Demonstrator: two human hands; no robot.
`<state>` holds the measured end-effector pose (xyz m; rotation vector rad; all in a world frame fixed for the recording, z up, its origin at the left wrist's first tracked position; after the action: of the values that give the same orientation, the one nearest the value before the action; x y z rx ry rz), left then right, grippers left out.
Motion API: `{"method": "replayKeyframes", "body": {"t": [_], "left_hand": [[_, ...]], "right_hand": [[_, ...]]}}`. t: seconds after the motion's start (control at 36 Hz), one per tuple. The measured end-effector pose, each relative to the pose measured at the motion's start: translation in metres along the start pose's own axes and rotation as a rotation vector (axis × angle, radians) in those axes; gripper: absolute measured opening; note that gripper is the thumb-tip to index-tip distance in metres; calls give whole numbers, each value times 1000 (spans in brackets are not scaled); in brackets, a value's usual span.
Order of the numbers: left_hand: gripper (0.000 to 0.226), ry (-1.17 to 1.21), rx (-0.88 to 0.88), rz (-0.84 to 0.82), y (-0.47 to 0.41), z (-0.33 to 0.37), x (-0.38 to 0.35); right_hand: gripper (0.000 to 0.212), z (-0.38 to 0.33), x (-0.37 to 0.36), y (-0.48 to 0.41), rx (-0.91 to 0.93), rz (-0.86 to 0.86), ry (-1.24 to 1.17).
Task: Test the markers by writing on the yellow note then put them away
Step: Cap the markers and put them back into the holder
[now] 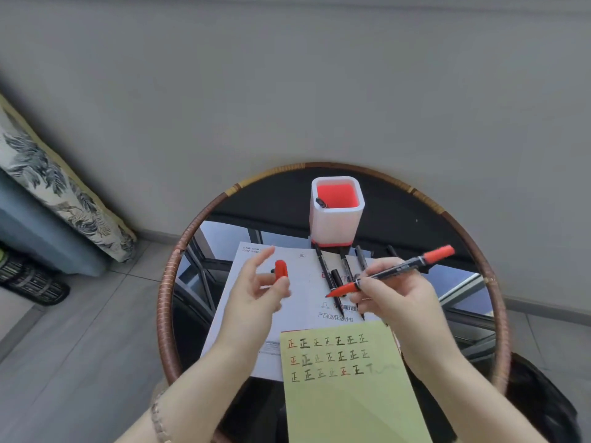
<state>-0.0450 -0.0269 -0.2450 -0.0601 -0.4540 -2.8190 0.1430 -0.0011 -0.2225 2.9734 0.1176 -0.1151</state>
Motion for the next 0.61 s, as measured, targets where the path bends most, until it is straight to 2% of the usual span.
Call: {"method": "replayKeyframes", "body": {"t": [0.11,0.19,0.31,0.47,0.61], "left_hand": [[24,455,172,-35,12,-2,-20],[12,656,279,-75,17,-9,-36],[11,666,343,-90,21,-16,-50],[29,678,385,-105,27,-20,-59],[25,651,380,-120,30,-17,-60]], "right_hand": [[10,-6,11,12,56,59,-139],[16,-13,17,18,112,91,-197],[17,-21,22,24,164,105,-229],[18,-22,26,27,171,116,-230],[15,-18,28,27,155,127,-225]]}}
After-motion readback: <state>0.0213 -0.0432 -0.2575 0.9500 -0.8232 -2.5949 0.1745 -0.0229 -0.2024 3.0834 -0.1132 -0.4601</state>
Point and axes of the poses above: each hand's wrist, its own y-axis away from the middle knuckle, its own x-axis out of the back of the hand, z = x × y, the point moved 10 cm from there along -y, towards the middle knuckle, and after that the axes turned 3 degrees about x, right-handed, at the moved point
